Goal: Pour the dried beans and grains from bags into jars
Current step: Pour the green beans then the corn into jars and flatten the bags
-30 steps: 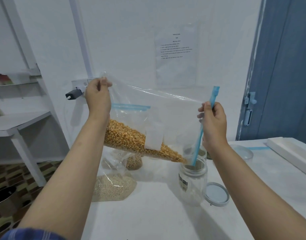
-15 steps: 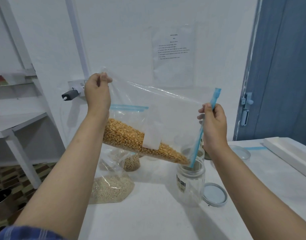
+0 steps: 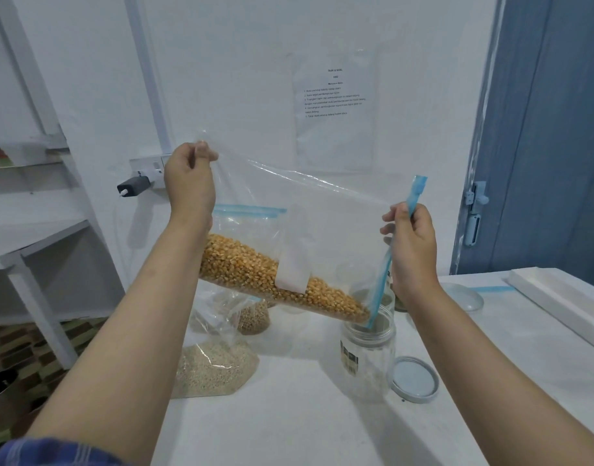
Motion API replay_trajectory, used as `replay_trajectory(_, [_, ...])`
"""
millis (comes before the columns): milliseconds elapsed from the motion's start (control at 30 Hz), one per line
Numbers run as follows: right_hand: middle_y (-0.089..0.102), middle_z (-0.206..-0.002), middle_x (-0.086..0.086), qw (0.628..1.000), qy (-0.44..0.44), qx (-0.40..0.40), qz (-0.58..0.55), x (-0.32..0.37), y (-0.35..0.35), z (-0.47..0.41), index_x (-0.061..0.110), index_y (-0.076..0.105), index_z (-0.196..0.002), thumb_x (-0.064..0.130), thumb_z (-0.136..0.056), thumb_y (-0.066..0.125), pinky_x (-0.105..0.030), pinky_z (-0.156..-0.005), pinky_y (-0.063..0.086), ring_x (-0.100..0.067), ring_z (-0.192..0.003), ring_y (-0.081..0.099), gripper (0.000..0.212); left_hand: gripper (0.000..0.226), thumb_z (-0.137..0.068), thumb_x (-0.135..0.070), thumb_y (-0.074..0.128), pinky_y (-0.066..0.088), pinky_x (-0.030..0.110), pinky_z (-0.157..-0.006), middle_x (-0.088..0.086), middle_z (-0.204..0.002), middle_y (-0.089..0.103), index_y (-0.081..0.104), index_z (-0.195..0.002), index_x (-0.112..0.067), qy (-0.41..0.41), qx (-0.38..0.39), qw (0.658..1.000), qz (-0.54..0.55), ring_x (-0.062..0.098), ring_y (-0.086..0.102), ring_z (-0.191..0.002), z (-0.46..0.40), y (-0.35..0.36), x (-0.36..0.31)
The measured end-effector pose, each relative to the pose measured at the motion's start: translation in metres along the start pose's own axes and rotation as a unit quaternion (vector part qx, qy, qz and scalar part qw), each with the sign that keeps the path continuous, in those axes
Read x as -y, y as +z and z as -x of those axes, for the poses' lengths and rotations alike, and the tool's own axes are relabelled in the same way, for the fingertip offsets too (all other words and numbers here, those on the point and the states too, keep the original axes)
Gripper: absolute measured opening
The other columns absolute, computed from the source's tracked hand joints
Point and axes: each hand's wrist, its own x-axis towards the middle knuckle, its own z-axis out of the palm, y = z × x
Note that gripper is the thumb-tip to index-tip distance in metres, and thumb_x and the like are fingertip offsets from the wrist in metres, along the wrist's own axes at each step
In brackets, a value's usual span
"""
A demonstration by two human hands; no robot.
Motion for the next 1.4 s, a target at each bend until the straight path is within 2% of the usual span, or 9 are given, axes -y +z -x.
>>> replay_trajectory(167, [0.060, -0.093, 0.006, 1.000, -0.002, 0.003, 0.009, -0.001, -0.001, -0.001, 0.017, 0.053, -0.102, 0.030, -0.107, 0.038, -0.032, -0.085, 0.047, -0.010, -0.081, 0.054, 0.021, 0.032, -0.104, -0.024, 0.047, 0.043, 0.021, -0.089, -0.014, -0.080, 0.058, 0.057, -0.073, -0.026, 0.001, 0.002, 1.000, 0.002, -0.003, 0.052, -0.079, -0.001, 0.002, -0.002])
replay_trajectory(333, [0.059, -0.091, 0.008, 1.000, 0.008, 0.008, 0.013, -0.001, -0.002, -0.004, 0.017, 0.052, -0.100, 0.028, -0.107, 0.036, -0.029, -0.080, 0.044, -0.009, -0.078, 0.054, 0.020, 0.033, -0.104, -0.024, 0.047, 0.042, 0.018, -0.085, -0.015, -0.076, 0.055, 0.057, -0.073, -0.026, 0.002, 0.011, 1.000, -0.003, -0.003, 0.052, -0.077, -0.002, 0.004, -0.004])
replay_trajectory(667, [0.060, -0.091, 0.006, 1.000, 0.011, -0.001, 0.009, 0.002, -0.001, -0.007, 0.021, 0.051, -0.095, 0.023, -0.108, 0.032, -0.026, -0.077, 0.044, -0.009, -0.075, 0.053, 0.023, 0.031, -0.102, -0.023, 0.048, 0.044, 0.021, -0.092, -0.016, -0.083, 0.060, 0.058, -0.073, -0.027, 0.009, 0.020, 1.000, 0.003, 0.003, 0.053, -0.086, -0.008, 0.009, -0.009])
replay_trajectory(1033, [0.059, -0.088, 0.007, 1.000, 0.013, -0.003, 0.001, 0.001, 0.003, -0.008, 0.018, 0.051, -0.096, 0.021, -0.108, 0.034, -0.025, -0.074, 0.043, -0.009, -0.074, 0.051, 0.021, 0.032, -0.102, -0.024, 0.048, 0.043, 0.023, -0.087, -0.015, -0.079, 0.059, 0.058, -0.072, -0.027, 0.013, 0.013, 1.000, 0.003, -0.002, 0.052, -0.076, -0.010, 0.006, -0.006])
replay_trajectory(1300, [0.059, -0.089, 0.006, 1.000, 0.013, -0.004, 0.002, 0.000, 0.007, -0.010, 0.023, 0.051, -0.091, 0.021, -0.107, 0.034, -0.026, -0.075, 0.043, -0.011, -0.077, 0.051, 0.024, 0.032, -0.103, -0.024, 0.047, 0.044, 0.021, -0.089, -0.016, -0.080, 0.059, 0.058, -0.073, -0.027, 0.020, 0.015, 1.000, -0.007, -0.003, 0.053, -0.077, -0.012, 0.004, -0.007])
replay_trajectory(1400, [0.059, -0.090, 0.006, 1.000, 0.015, -0.005, -0.001, -0.001, 0.008, -0.010, 0.022, 0.051, -0.092, 0.022, -0.107, 0.035, -0.025, -0.075, 0.043, -0.011, -0.077, 0.051, 0.023, 0.031, -0.103, -0.023, 0.047, 0.043, 0.019, -0.088, -0.016, -0.079, 0.058, 0.058, -0.074, -0.027, 0.024, 0.015, 1.000, -0.008, 0.003, 0.053, -0.084, -0.013, 0.004, -0.006])
